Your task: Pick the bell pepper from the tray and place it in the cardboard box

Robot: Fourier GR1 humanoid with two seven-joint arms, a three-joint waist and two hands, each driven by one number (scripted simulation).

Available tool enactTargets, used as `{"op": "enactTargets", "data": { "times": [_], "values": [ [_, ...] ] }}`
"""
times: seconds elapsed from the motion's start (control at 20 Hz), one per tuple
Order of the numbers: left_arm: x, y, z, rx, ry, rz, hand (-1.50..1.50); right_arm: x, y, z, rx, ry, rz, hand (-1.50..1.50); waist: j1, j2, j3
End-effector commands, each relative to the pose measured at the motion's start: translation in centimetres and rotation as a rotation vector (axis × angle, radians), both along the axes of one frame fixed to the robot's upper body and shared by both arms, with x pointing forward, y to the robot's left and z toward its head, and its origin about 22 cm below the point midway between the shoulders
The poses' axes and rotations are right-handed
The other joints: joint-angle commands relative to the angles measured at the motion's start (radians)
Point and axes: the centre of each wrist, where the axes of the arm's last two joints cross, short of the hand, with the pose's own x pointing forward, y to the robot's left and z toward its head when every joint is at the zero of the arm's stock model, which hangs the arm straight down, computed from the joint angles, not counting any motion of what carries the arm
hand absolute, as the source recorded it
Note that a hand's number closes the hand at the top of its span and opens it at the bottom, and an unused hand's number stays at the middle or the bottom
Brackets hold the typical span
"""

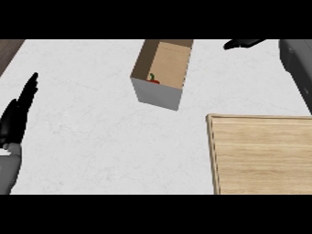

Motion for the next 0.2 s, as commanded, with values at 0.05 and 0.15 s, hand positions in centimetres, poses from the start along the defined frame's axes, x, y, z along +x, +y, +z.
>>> {"op": "enactTargets", "data": {
  "times": [0.05,0.15],
  "values": [
    [0.1,-0.3,0.0,0.001,-0.001,0.000,0.00,-0.9,-4.8,0.9,-0.045,-0.003,0.016,-1.50,0.004,0.004,0.001],
    [0.5,-0.8,0.1,-0.004,-0.008,-0.028,0.00,-1.3,-5.8,0.1,-0.084,0.012,0.033,-1.50,0.005,0.010,0.001]
  ]
}}
